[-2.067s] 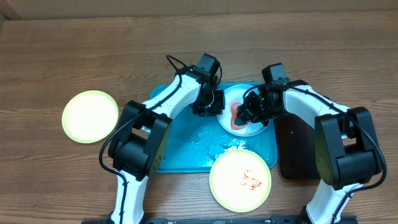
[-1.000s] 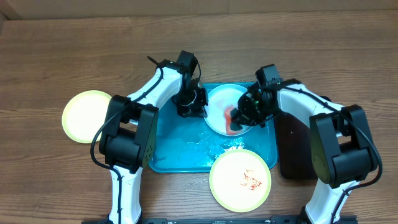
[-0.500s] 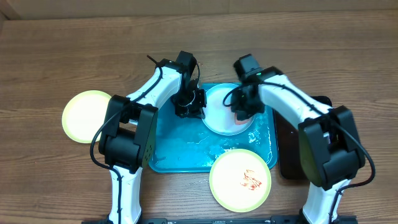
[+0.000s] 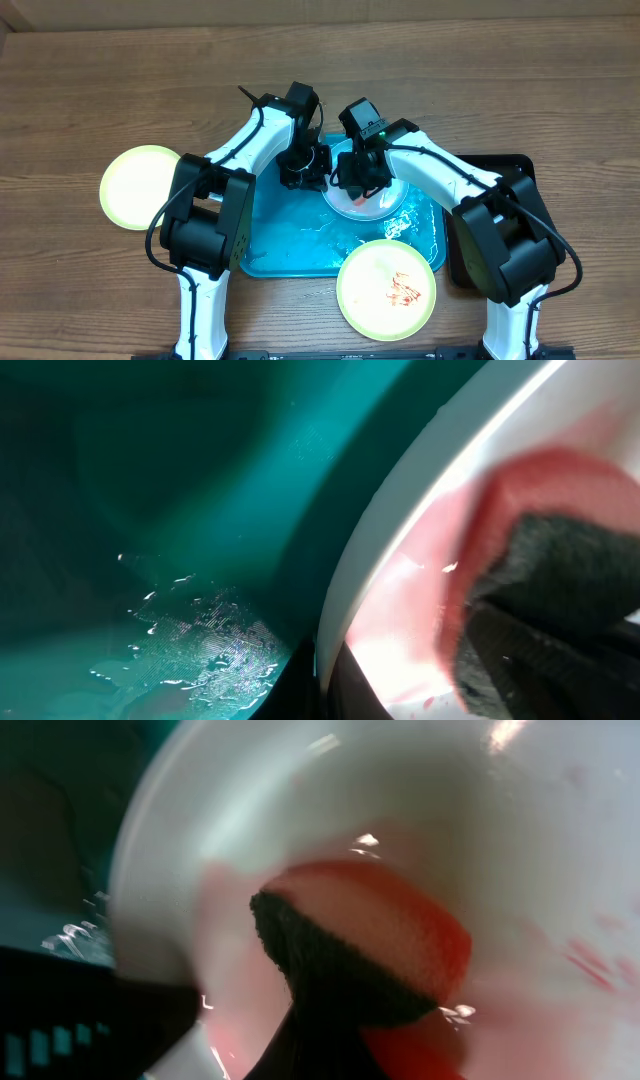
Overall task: Clean dirty plates on tray and stack at the side
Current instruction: 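Continue scrubbing the light-blue plate's red sauce with the right gripper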
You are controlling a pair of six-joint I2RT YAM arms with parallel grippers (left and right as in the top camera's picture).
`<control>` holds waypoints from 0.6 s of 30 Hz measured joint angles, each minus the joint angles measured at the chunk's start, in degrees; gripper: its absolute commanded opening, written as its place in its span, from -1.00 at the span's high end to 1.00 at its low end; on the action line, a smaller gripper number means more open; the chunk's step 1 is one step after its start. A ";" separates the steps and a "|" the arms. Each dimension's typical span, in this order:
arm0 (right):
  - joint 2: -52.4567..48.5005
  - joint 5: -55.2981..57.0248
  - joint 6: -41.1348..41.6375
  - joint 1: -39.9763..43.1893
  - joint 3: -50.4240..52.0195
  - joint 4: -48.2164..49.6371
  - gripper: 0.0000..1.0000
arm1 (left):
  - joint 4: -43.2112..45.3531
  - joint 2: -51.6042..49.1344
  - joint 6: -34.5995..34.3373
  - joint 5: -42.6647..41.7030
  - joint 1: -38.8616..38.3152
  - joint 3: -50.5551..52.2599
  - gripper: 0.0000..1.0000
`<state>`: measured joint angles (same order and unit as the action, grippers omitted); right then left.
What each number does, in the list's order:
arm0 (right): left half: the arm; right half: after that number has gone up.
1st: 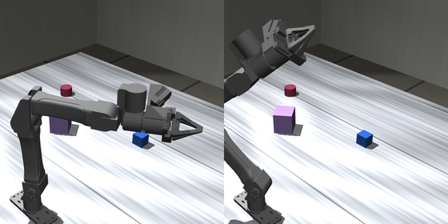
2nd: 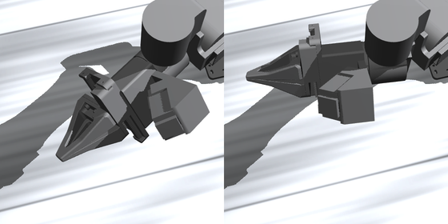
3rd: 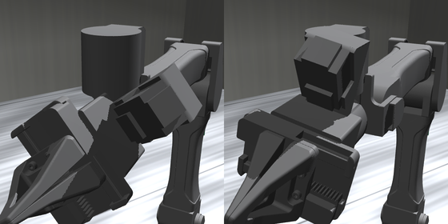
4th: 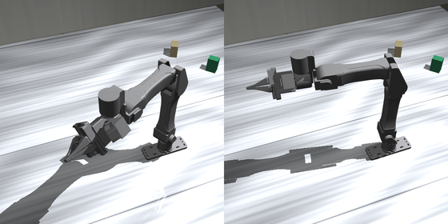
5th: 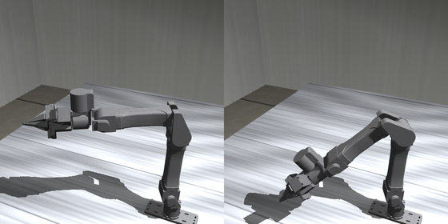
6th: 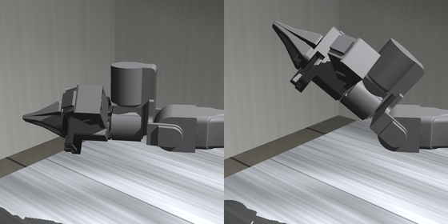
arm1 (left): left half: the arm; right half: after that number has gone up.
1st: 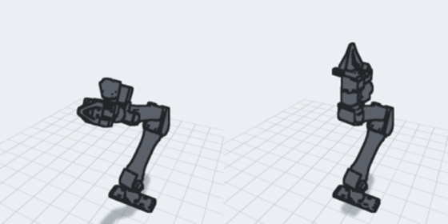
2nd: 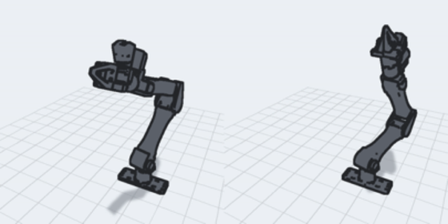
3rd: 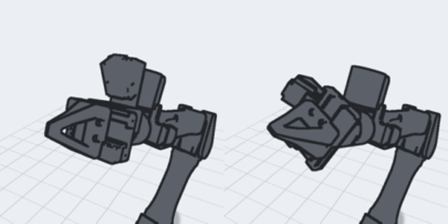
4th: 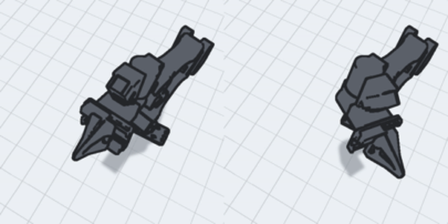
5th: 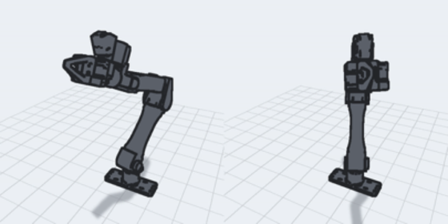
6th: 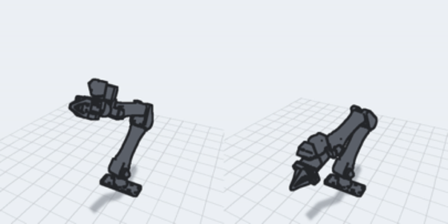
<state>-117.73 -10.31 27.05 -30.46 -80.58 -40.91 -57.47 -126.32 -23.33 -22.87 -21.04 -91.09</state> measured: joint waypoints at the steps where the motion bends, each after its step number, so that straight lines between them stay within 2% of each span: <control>1: -0.11 -0.35 0.48 0.13 0.00 0.66 0.92 | -0.02 0.00 0.00 0.02 0.00 0.00 0.91; 10: -0.96 -3.17 8.44 6.69 0.00 4.13 0.92 | -0.17 0.00 0.00 0.04 0.00 -0.04 0.91; 18: -0.92 1.84 10.05 11.50 -1.64 -6.16 0.92 | -0.17 0.00 0.00 0.26 -0.07 -0.04 0.91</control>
<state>-118.65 -8.47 37.10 -18.96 -82.21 -47.07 -57.65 -126.32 -23.33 -22.61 -21.10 -91.13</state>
